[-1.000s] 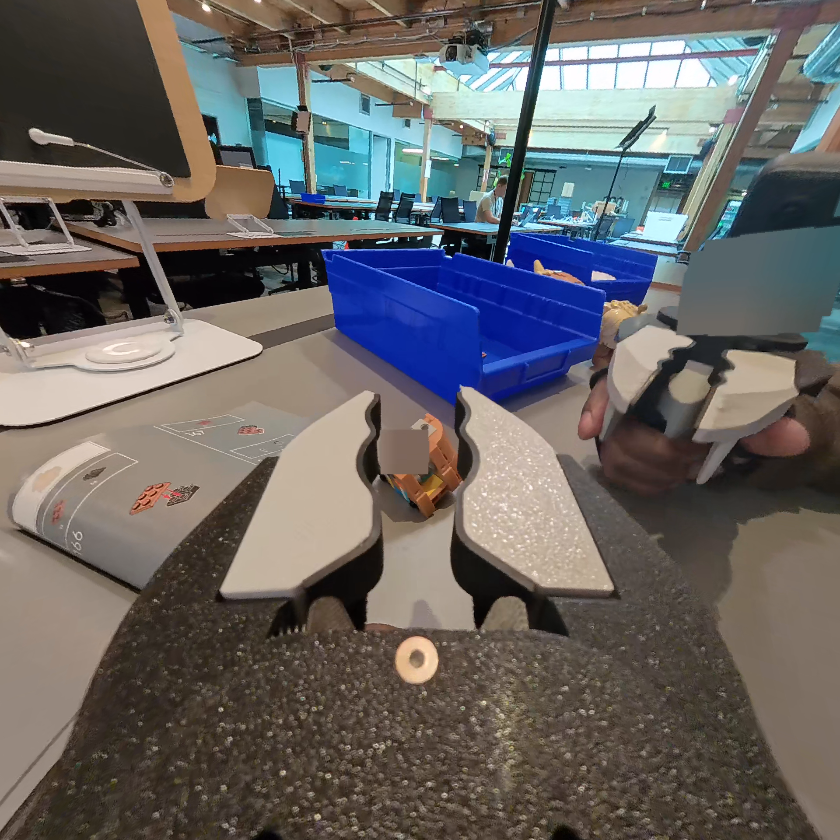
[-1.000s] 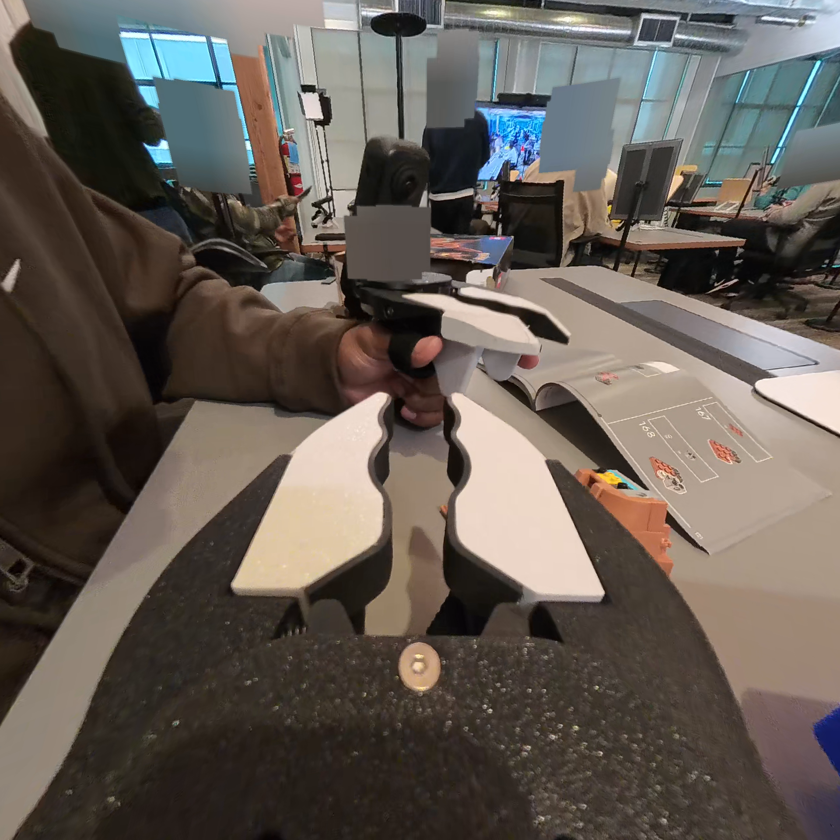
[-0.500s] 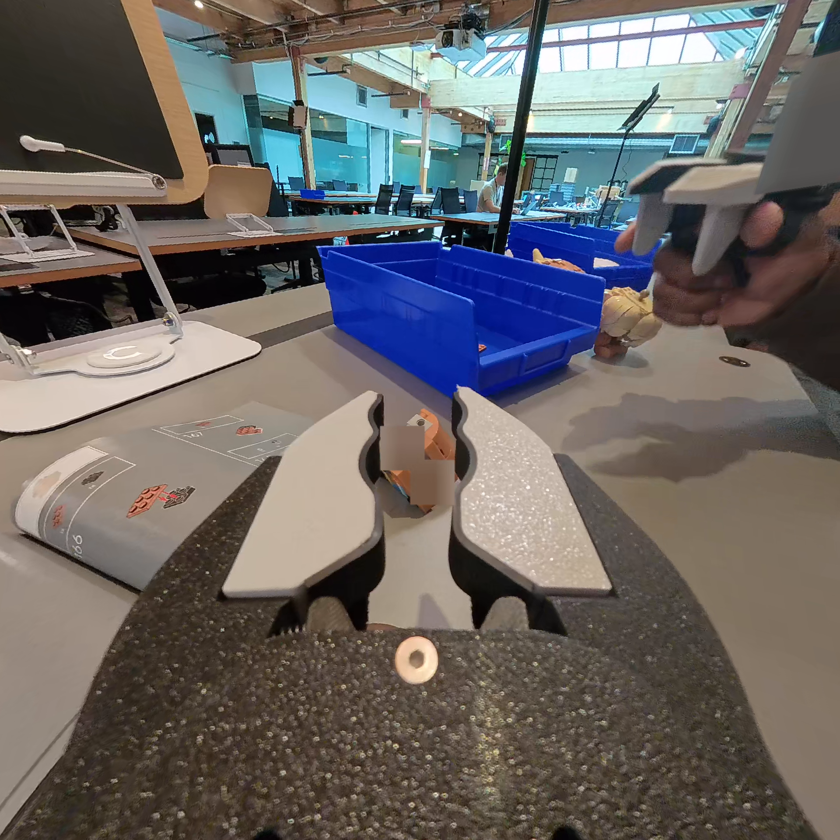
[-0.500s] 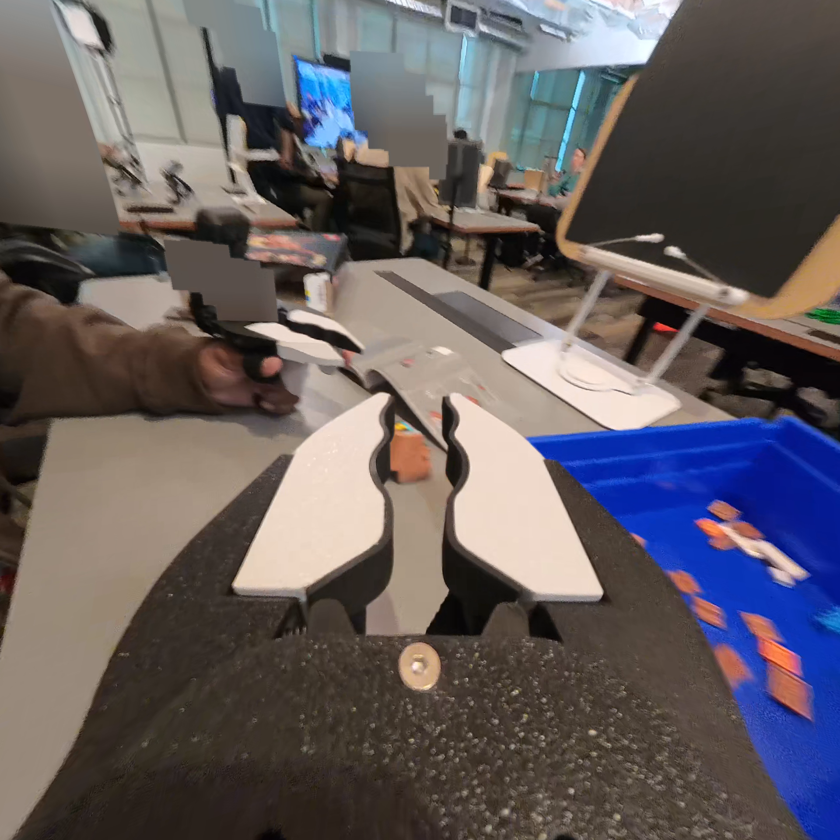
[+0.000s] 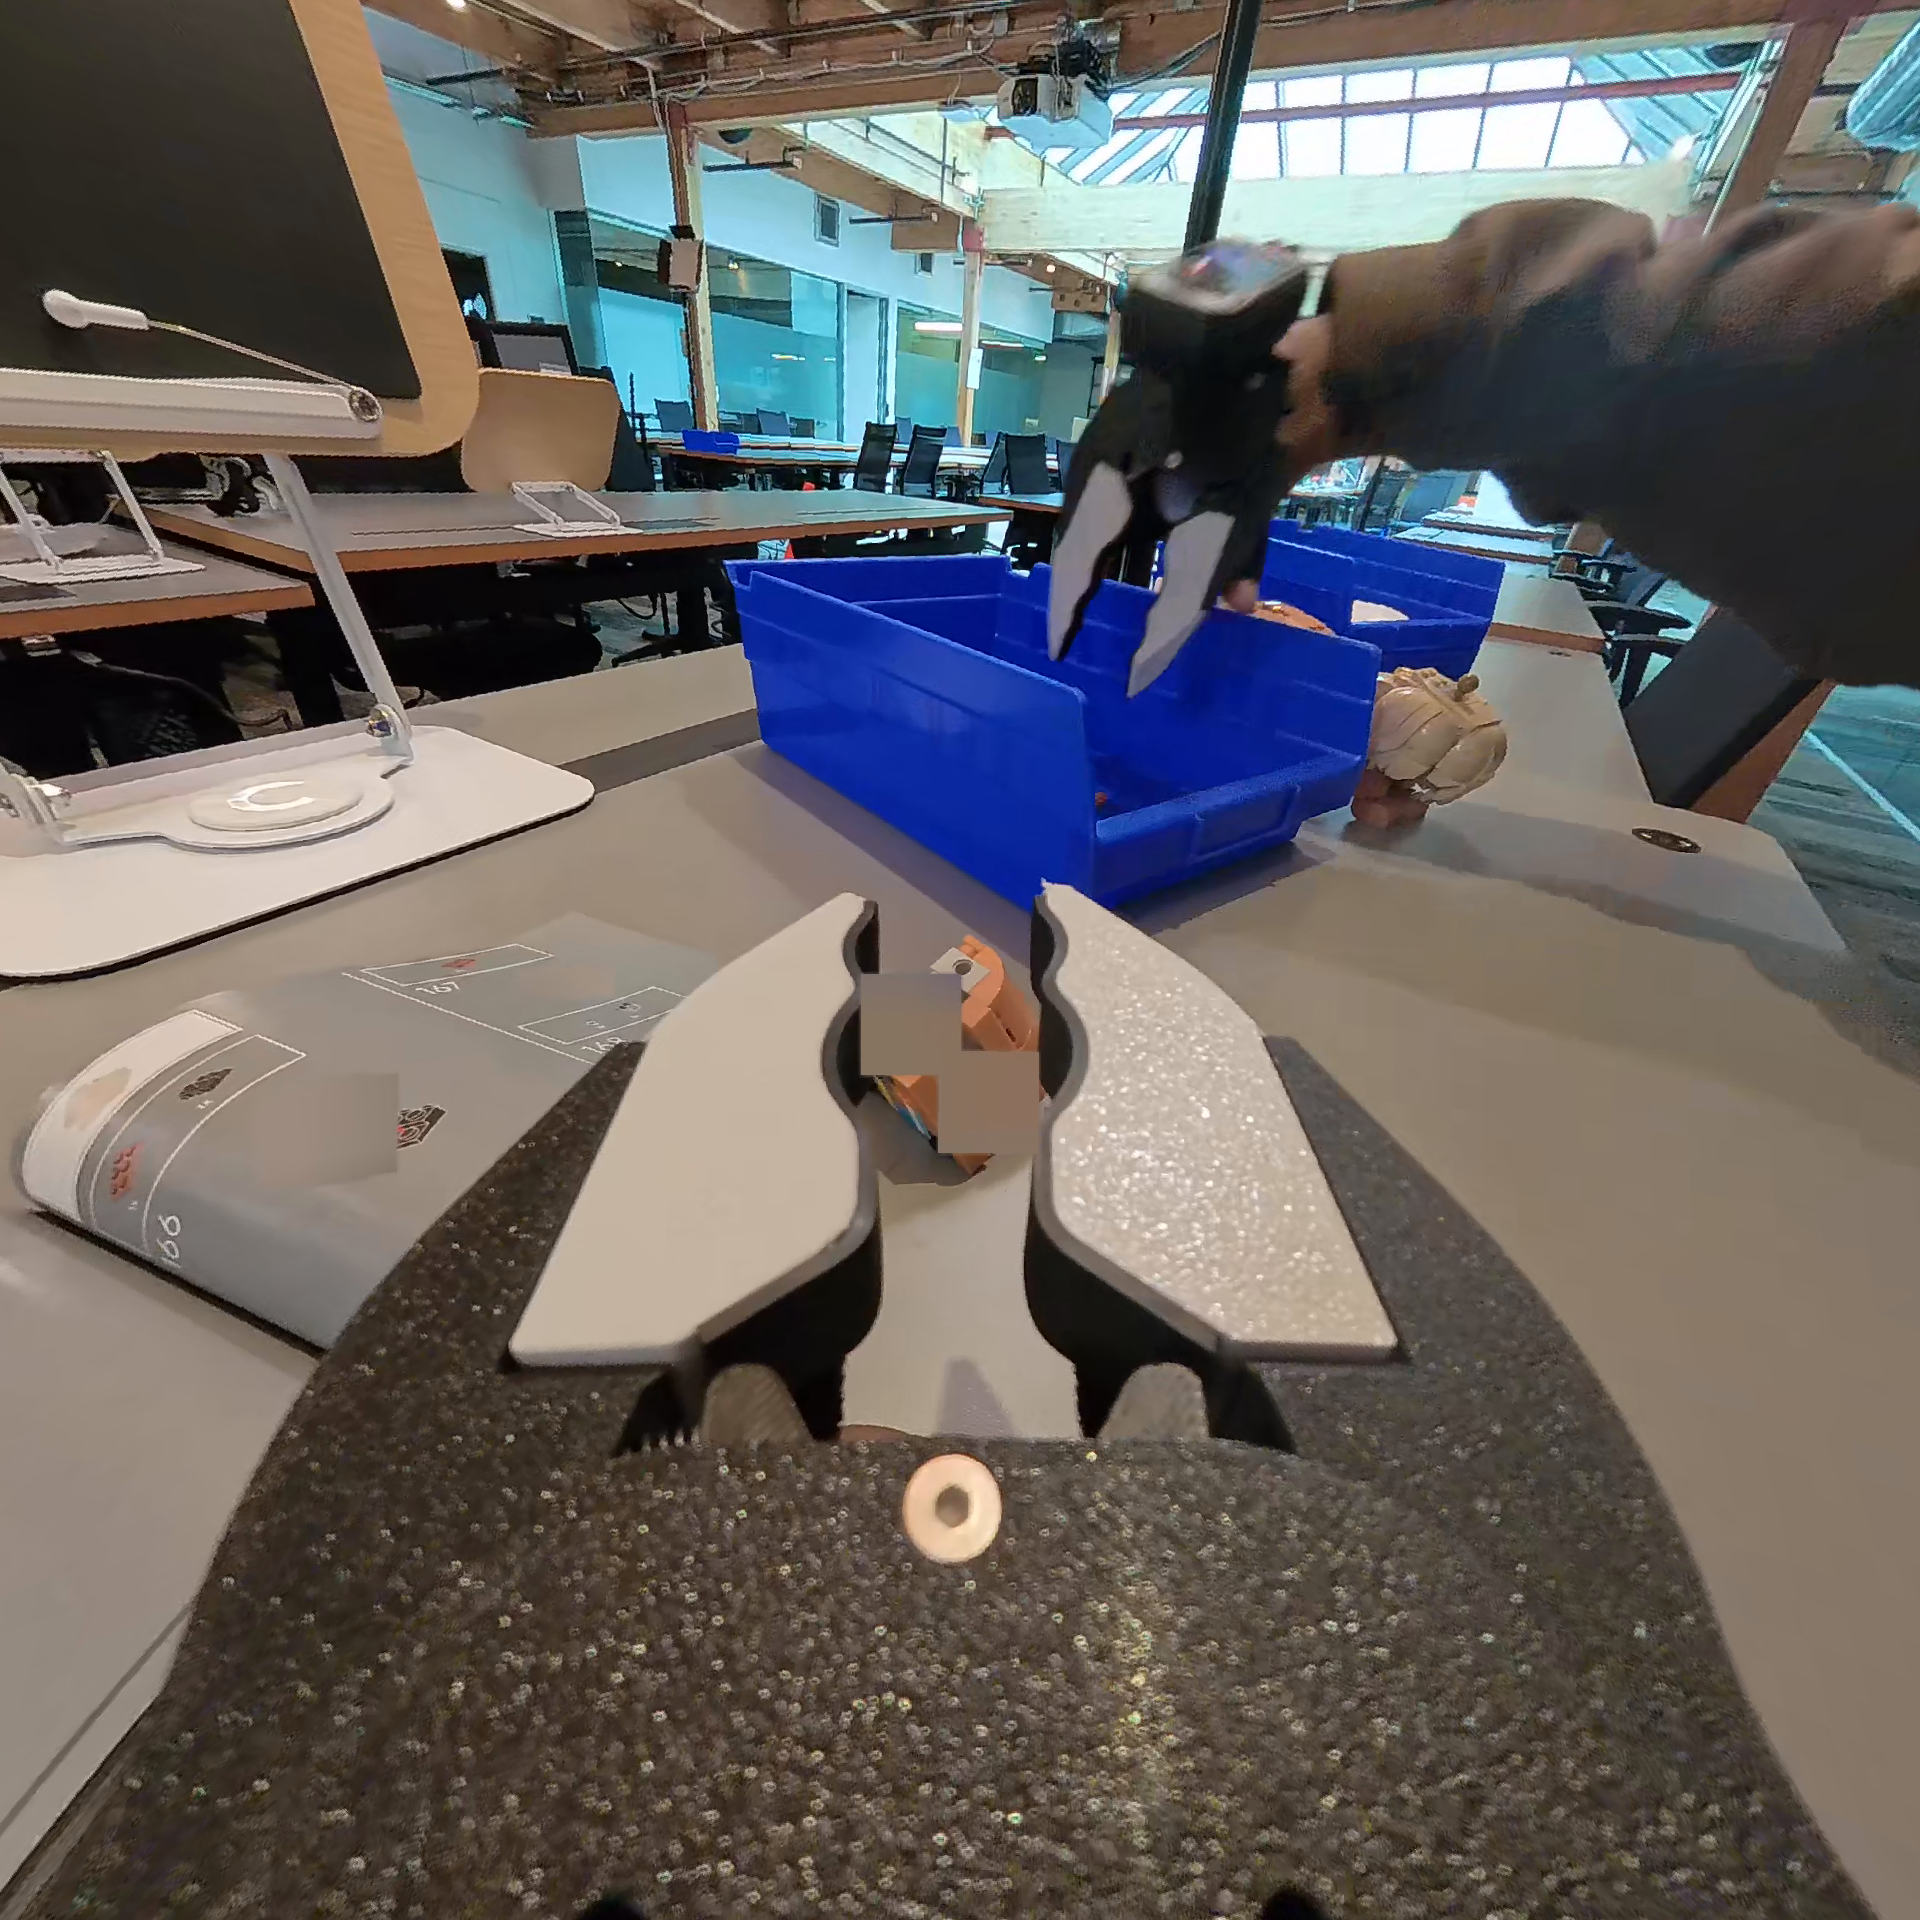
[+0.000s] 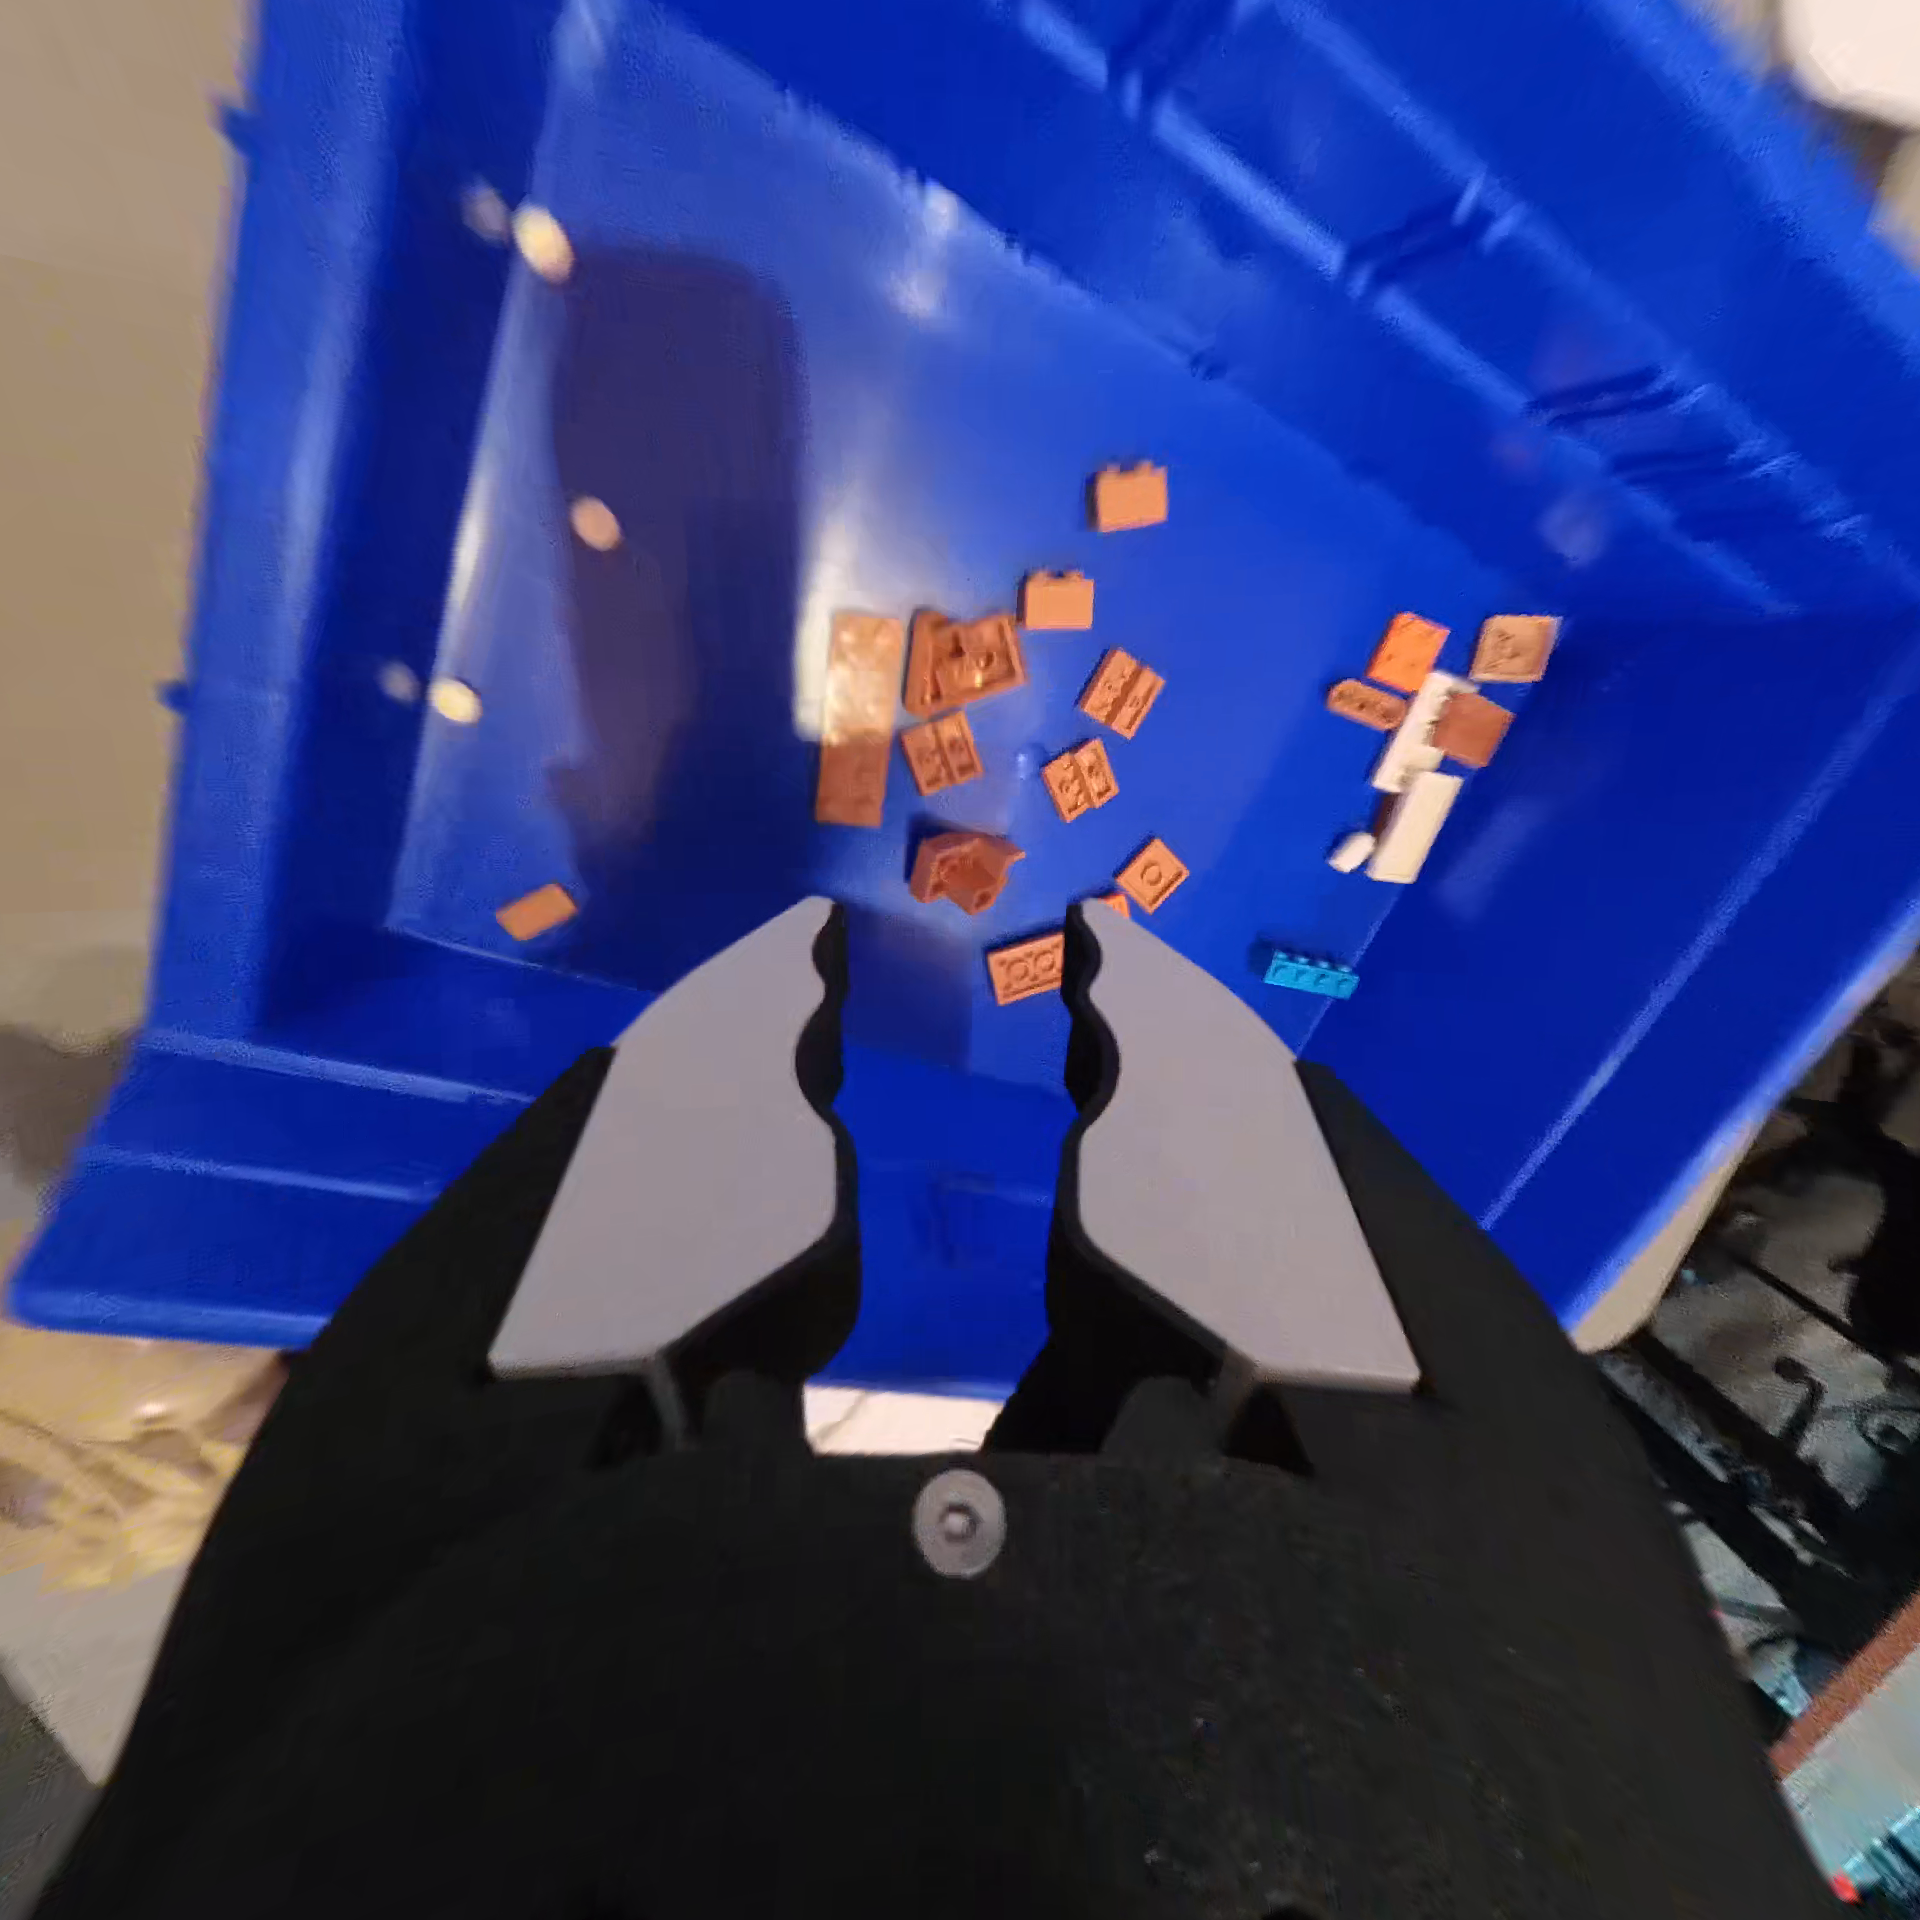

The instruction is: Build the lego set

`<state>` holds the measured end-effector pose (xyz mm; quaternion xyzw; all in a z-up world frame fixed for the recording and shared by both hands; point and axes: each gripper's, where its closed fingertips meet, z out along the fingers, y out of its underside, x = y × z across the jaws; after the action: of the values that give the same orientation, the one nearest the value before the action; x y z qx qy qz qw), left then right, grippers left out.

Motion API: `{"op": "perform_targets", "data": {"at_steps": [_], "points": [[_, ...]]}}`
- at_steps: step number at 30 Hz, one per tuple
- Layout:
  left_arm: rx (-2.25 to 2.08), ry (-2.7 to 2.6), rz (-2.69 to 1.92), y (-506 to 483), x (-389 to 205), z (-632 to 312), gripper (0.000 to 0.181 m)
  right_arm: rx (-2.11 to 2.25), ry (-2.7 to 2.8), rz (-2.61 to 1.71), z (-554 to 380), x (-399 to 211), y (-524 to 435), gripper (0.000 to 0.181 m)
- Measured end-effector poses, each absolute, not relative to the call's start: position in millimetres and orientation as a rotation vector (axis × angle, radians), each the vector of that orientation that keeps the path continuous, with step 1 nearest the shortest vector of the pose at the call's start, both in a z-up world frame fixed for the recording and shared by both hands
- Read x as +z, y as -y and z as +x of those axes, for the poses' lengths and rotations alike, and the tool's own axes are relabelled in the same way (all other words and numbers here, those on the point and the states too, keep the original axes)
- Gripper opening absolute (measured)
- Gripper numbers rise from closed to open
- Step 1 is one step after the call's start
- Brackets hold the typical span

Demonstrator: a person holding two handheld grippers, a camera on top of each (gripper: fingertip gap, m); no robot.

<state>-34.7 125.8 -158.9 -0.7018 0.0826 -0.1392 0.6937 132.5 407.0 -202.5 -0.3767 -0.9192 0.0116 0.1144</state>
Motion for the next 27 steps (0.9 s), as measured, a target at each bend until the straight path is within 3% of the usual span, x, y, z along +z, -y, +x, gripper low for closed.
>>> {"op": "perform_targets", "data": {"at_steps": [9, 21, 27], "points": [[-0.338, -0.176, -1.568, -125.2, -158.8, -34.9, 0.027, -0.293, 3.004, -1.268, 148.1, -249.1, -445.5, 0.029], [-0.378, -0.154, -1.565, -123.8, -158.0, -36.2, 0.027, -0.467, 2.989, -1.311, 140.4, -263.4, -462.6, 0.033], [-0.373, -0.157, -1.564, -123.4, -157.7, -35.8, 0.027, -0.553, 2.956, -1.304, 136.9, -263.3, -471.2, 0.006]]}}
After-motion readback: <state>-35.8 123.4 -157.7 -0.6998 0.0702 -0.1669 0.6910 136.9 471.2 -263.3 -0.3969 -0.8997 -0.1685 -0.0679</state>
